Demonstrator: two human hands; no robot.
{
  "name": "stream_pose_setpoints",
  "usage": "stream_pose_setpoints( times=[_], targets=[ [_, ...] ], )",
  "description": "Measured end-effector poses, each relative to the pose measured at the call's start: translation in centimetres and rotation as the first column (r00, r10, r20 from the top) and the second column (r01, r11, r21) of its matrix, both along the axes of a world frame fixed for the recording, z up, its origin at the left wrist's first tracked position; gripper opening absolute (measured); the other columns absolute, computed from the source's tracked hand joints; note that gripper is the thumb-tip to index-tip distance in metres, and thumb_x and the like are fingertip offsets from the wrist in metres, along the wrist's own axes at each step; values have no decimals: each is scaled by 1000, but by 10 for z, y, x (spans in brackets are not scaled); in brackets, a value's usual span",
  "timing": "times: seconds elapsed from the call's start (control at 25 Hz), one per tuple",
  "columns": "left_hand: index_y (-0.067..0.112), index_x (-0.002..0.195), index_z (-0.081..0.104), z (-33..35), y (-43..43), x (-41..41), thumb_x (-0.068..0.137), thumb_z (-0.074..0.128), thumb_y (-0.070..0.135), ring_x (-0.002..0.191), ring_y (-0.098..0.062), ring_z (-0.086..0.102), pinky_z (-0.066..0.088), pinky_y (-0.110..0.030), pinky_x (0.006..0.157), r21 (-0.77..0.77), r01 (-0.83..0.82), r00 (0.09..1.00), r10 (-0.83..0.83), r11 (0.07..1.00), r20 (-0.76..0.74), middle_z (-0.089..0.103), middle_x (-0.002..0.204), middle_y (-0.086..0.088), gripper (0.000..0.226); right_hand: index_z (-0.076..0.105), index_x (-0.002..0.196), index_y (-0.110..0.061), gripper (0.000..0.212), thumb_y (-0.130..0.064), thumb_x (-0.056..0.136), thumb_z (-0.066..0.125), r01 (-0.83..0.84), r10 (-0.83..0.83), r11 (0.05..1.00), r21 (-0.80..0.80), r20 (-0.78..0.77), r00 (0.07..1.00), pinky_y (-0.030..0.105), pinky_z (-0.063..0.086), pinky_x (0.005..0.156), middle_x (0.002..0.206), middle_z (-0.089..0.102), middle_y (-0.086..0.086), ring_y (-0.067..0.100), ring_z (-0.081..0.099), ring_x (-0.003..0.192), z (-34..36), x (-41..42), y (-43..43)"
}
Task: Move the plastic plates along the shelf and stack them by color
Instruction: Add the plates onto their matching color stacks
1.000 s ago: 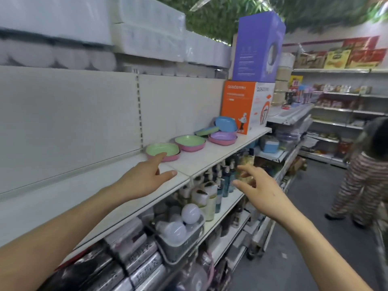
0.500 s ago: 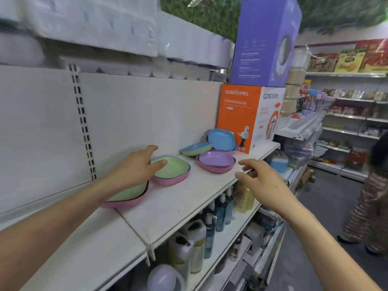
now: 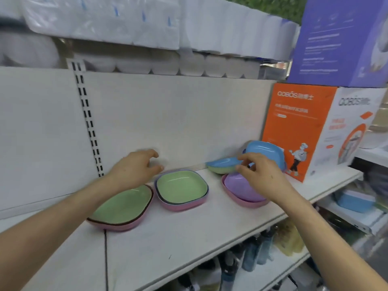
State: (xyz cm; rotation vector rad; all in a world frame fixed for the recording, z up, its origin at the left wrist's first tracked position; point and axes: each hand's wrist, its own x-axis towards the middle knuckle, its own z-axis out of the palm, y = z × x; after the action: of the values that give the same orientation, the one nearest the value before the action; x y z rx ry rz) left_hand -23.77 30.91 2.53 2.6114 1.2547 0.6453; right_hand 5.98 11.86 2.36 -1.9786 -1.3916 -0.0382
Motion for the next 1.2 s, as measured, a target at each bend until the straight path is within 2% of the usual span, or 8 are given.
stream_pose_setpoints(
  times=[0.12,0.24,0.4,0.52,0.64,0.84,1.04,1.2],
  targets=[
    [27,126,60,5,-4,-17,95,62,49,91,-19,60,51,-35,82,20,-120,992,121,993,-41,62,96,7,38,68,116,-26,22,-37,97,65,-168,168,986,-18,11,986,33,49,79,99,70,-10,12,65,86,-1,-5,36],
    [29,116,61,0,-12,-43,94,62,50,91,-17,60,52,-36,83,40,-251,962,254,967,-104,62,100,7,31,65,111,-22,21,-38,97,66,-341,348,935,-95,57,936,30,45,74,94,68,-6,14,62,85,-12,-21,65],
    [31,117,60,-8,-28,-79,90,67,54,98,-16,58,48,-34,82,7,-416,883,405,909,-237,56,111,5,36,56,105,-21,30,-41,90,72,-422,452,873,-247,80,888,37,49,74,89,64,-2,19,59,83,-28,-35,92],
    [29,126,52,-15,-42,-94,86,75,45,95,-19,57,47,-35,79,-56,-482,847,448,875,-286,54,108,4,49,48,99,-20,32,-31,85,75,-412,454,861,-297,88,886,41,52,74,85,62,2,28,60,82,-36,-35,103],
    [25,124,48,-22,-51,-102,84,78,34,92,-20,58,45,-34,73,-88,-521,834,484,849,-266,58,101,5,51,44,98,-21,27,-16,85,68,-416,457,865,-281,100,884,42,53,74,86,62,5,32,60,81,-37,-34,109],
    [26,114,51,-24,-60,-114,83,74,19,86,-19,62,47,-32,68,-118,-549,826,517,827,-223,64,91,4,40,45,109,-12,20,-7,92,55,-368,413,910,-190,346,843,46,53,71,86,61,14,42,58,81,-32,-36,108],
    [24,113,53,-20,-65,-114,83,62,9,84,-21,64,52,-35,73,-38,-578,797,554,815,-241,67,89,3,35,48,125,-18,27,-13,99,50,-238,285,958,-158,513,810,39,39,57,79,49,7,36,48,70,-26,-38,97],
    [22,116,51,-15,-65,-114,82,54,9,81,-26,65,54,-37,72,48,-589,767,577,807,-279,67,90,-1,37,48,129,-18,36,-5,96,51,-199,219,975,-95,532,818,39,33,54,71,45,5,36,44,64,-20,-33,86]
  ],
)
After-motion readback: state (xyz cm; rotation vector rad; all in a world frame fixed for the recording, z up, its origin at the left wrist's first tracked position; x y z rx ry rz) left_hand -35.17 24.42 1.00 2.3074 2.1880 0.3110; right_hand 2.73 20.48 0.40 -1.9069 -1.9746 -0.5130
